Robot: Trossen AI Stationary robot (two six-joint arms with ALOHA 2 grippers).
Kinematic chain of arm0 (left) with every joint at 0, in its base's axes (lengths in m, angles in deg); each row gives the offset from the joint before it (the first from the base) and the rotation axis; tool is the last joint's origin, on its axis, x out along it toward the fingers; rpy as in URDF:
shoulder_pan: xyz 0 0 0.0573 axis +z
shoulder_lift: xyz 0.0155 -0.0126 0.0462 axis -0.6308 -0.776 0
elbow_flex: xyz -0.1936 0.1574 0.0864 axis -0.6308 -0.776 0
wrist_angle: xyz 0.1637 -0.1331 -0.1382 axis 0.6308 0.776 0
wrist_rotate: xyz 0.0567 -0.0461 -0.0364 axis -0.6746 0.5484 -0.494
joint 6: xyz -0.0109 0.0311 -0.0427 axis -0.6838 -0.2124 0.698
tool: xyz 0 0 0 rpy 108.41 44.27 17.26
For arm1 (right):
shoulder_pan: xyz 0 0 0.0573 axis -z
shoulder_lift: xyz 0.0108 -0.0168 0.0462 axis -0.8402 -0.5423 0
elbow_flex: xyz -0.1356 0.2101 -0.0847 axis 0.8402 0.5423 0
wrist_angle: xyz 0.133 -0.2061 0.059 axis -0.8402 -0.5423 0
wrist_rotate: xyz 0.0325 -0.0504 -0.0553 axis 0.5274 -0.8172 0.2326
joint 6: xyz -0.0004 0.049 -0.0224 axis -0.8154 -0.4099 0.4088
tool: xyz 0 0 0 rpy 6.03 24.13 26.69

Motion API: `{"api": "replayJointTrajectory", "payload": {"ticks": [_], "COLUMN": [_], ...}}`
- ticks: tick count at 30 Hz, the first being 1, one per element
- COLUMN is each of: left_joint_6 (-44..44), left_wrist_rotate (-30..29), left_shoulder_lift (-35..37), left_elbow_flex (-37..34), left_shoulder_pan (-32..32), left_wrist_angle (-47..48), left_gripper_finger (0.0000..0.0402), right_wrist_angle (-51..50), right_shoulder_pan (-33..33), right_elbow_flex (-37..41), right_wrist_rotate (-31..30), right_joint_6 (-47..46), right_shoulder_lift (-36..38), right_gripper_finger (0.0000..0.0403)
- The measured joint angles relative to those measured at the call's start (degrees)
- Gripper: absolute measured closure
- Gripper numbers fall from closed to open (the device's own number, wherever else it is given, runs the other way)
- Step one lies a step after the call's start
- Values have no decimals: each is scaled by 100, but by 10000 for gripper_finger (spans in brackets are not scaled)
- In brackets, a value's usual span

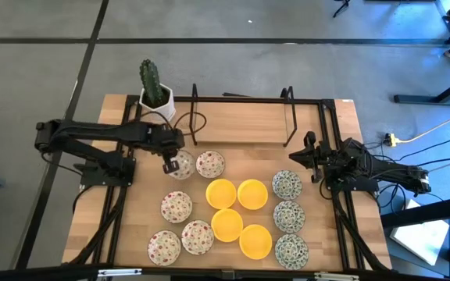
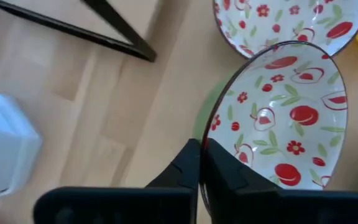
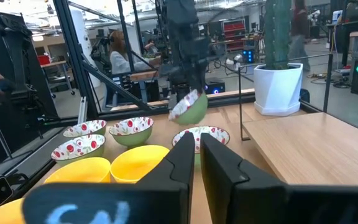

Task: Pick & Place Mini bowls
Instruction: Put the white red patterned bowl on the shelf

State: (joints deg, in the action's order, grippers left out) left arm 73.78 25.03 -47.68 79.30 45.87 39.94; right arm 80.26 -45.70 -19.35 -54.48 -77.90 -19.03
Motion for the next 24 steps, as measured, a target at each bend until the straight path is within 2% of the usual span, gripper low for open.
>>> {"api": "replayJointTrajectory", "payload": {"ticks": [9, 14, 19, 24], "left_joint_6": [-27, -438, -1026, -1675], "left_wrist_rotate": [81, -26, -596, -558], "left_shoulder_lift": [526, 513, -39, -1035], "left_elbow_flex": [473, 1272, 2402, 3574], "left_shoulder_pan": [-21, -102, -88, 220], "left_wrist_angle": [130, -33, -228, -280], "left_gripper_finger": [399, 399, 399, 399], "right_wrist_angle": [0, 0, 2, 0], "right_shoulder_pan": [-2, -2, -1, 0], "right_elbow_flex": [1, 0, 0, 1], "right_wrist_rotate": [0, -3, -5, -3], "right_joint_6": [7, 9, 9, 9], "right_shoulder_lift": [0, 0, 0, 0], "right_gripper_finger": [373, 373, 373, 373]}}
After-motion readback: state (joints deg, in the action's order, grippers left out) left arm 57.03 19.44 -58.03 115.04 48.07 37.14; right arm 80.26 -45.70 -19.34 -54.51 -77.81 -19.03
